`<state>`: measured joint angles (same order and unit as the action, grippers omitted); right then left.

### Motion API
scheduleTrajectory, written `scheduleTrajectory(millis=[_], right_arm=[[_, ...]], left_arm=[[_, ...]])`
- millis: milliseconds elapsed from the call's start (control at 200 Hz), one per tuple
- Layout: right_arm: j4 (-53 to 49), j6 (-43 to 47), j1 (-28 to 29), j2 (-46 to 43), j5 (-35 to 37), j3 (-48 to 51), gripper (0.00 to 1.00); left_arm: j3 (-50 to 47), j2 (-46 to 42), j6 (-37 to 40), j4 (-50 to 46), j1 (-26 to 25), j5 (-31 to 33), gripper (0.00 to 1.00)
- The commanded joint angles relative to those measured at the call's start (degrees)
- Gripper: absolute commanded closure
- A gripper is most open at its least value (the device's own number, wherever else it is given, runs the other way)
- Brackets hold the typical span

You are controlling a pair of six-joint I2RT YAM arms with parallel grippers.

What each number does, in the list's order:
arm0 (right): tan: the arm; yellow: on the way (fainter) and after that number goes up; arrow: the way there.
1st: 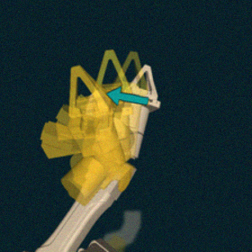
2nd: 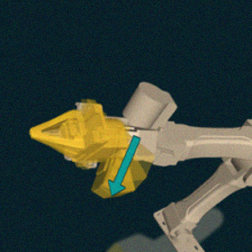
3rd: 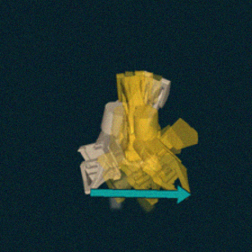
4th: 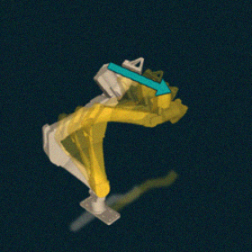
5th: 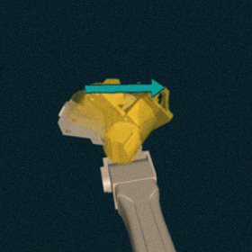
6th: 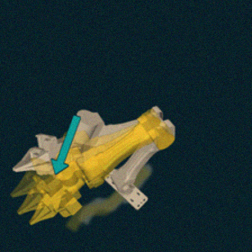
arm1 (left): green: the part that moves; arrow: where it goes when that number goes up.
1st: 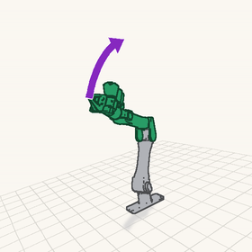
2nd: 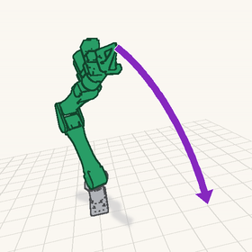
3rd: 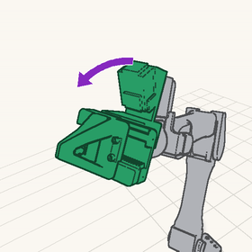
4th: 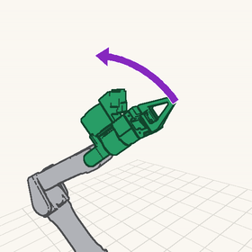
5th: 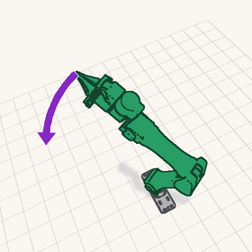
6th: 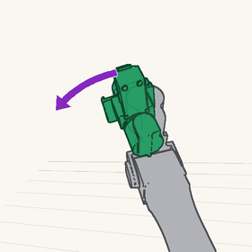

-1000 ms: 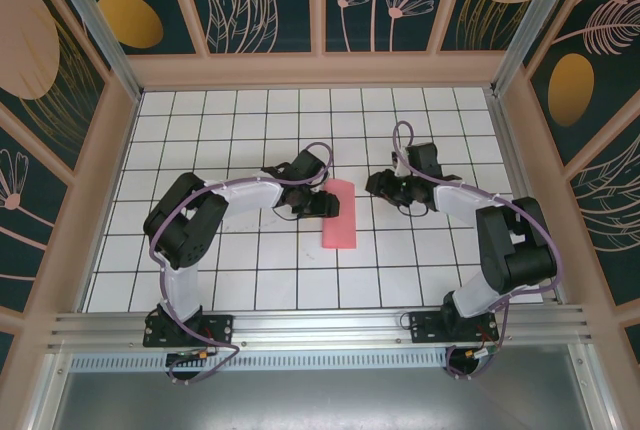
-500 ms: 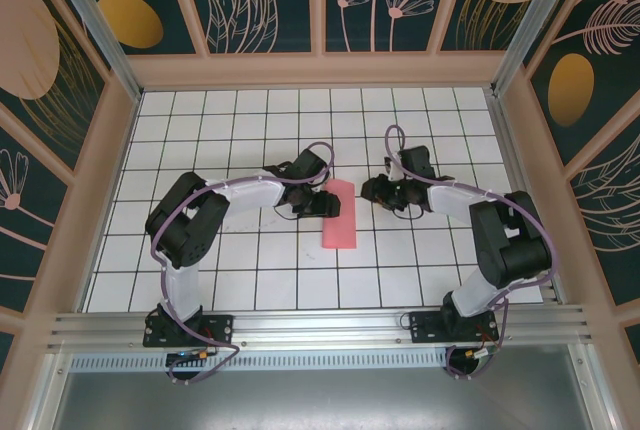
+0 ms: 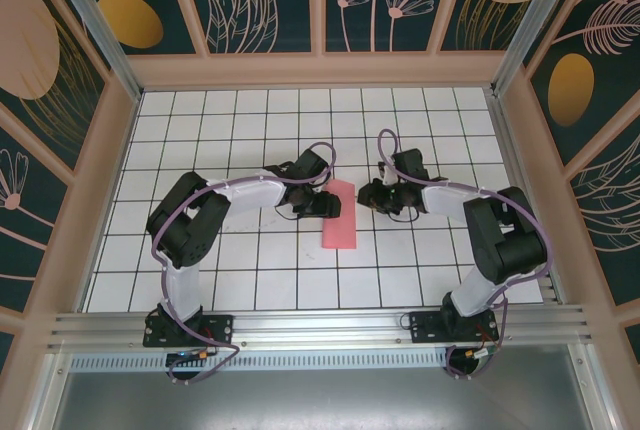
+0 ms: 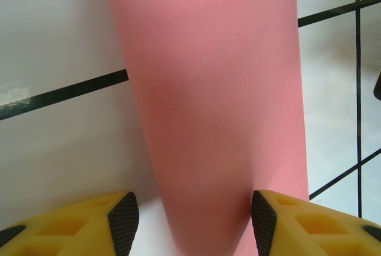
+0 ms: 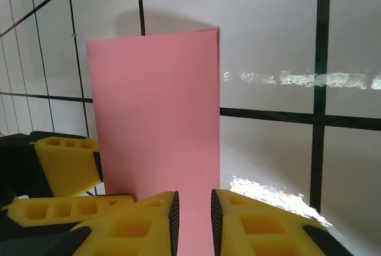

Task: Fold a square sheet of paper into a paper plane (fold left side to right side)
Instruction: Hold the square sheet of paper at the center of the table.

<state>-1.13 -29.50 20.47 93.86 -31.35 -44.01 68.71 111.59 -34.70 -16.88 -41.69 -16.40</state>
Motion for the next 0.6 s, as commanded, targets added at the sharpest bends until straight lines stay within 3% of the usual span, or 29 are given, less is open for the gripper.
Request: scheduleTrajectory(millis=[0, 325, 595], right_arm=[[-0.2, -0.8, 1.0, 1.2, -1.1, -2.0, 0.77], [0.5, -1.3, 3.1, 3.9, -1.6, -3.6, 0.86], [0.3, -1.4, 4.1, 5.9, -1.2, -4.3, 0.87]], left_arm=[[-0.4, 4.5, 1.0, 0.8, -1.6, -0.4, 0.43], [-0.5, 4.5, 0.9, 0.8, -1.6, -0.2, 0.42], [-0.6, 4.5, 0.9, 0.9, -1.6, -0.2, 0.43]])
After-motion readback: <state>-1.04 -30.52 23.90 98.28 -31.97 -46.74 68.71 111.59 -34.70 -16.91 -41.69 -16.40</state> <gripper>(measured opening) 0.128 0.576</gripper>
